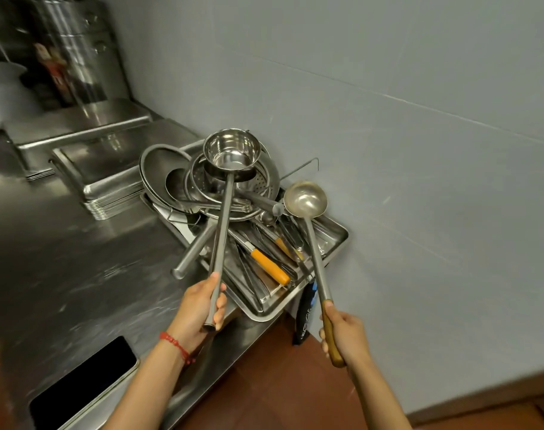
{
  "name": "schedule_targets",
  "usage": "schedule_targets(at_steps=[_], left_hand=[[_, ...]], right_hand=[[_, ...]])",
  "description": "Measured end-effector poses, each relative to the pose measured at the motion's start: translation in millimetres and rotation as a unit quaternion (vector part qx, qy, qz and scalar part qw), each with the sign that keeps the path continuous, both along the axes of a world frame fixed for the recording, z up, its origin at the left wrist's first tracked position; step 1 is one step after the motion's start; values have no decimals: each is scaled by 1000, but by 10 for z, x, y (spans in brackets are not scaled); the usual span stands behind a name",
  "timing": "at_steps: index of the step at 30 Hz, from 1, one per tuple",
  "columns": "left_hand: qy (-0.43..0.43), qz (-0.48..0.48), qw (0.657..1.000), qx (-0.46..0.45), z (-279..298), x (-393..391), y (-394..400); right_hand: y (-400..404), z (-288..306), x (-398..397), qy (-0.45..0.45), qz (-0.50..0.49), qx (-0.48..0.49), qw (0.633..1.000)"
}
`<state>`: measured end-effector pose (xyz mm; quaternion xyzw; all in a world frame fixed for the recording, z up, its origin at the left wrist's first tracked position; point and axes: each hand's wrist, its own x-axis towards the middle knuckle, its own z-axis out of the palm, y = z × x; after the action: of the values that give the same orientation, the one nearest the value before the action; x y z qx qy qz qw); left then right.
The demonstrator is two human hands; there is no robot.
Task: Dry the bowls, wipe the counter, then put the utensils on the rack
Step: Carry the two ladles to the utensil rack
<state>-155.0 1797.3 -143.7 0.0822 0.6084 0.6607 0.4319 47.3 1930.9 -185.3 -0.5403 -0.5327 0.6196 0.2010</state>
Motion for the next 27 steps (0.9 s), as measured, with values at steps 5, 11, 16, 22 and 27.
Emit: schedule_targets(at_steps=[5,11,16,22,27], left_hand=[[10,-1,1000,-5,-32,103,37],[5,7,1000,-1,-197,264,108],[-2,-5,1000,-4,-322,330,263],[-24,-21,999,-21,-497,399,473],[-5,-17,998,-65,-687,419,517]], right_hand=[[169,-33,-56,-4,23,3,1000],[239,-192,-106,3,42,1,999],[220,-358,-185,9,59,-25,998],[99,-446,-360,26,89,-75,993],[39,-518,-435,40,98,-91,990]])
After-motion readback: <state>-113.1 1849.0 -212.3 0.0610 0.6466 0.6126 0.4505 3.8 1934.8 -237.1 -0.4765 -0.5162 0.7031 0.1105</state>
